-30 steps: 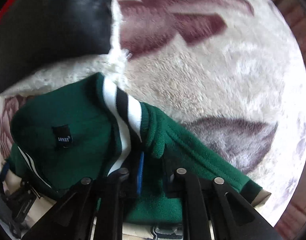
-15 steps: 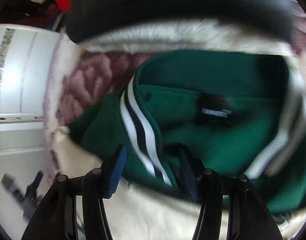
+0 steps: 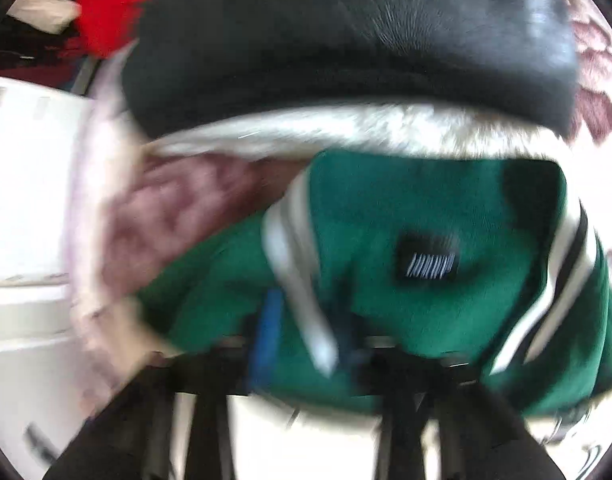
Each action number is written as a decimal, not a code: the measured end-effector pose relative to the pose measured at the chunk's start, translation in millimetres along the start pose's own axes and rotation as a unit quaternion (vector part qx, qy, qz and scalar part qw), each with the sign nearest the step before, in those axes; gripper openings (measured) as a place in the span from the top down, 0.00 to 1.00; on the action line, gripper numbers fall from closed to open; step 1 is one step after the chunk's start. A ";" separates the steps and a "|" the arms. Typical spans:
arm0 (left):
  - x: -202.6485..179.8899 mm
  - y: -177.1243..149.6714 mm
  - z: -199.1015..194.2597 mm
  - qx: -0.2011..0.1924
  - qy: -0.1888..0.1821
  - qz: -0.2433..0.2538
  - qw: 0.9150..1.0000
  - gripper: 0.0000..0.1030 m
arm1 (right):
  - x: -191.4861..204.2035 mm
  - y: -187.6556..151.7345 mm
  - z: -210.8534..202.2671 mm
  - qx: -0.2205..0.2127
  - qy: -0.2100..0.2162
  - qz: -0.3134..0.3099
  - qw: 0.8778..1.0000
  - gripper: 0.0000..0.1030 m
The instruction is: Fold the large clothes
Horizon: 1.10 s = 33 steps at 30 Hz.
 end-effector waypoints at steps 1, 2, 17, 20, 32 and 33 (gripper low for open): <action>15.4 -14.5 -11.9 0.008 -0.006 -0.006 1.000 0.07 | 2.1 -9.4 -17.8 -0.002 0.015 -0.002 1.000 0.39; 24.8 -24.7 -17.4 0.017 -0.006 -0.009 1.000 0.07 | 1.8 -22.9 -38.6 -0.001 0.038 0.000 0.999 0.39; 3.1 -177.7 12.1 0.137 -0.170 0.019 0.976 0.31 | -83.3 -323.8 -152.8 0.086 -0.046 0.119 0.988 0.33; -23.0 -177.9 -0.6 0.114 -0.202 0.052 0.971 0.43 | -82.5 -354.0 -152.7 0.092 -0.056 0.155 0.982 0.33; 10.1 -180.9 -0.6 0.168 -0.332 -0.178 0.911 0.35 | -63.8 -371.2 -139.0 0.067 -0.096 0.160 0.980 0.33; 5.2 -182.5 0.9 0.167 -0.317 -0.154 0.921 0.35 | -66.7 -374.1 -137.6 0.066 -0.093 0.176 0.978 0.33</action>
Point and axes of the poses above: each gripper's, at about its wrist camera, not at the fingertips, and z roughly the way its jaws point, x to its left, y to its top, the point moved 6 cm from there along z, roughly the way its jaws point, and after that the axes turned 15 degrees about -x, right-handed, at the moved point
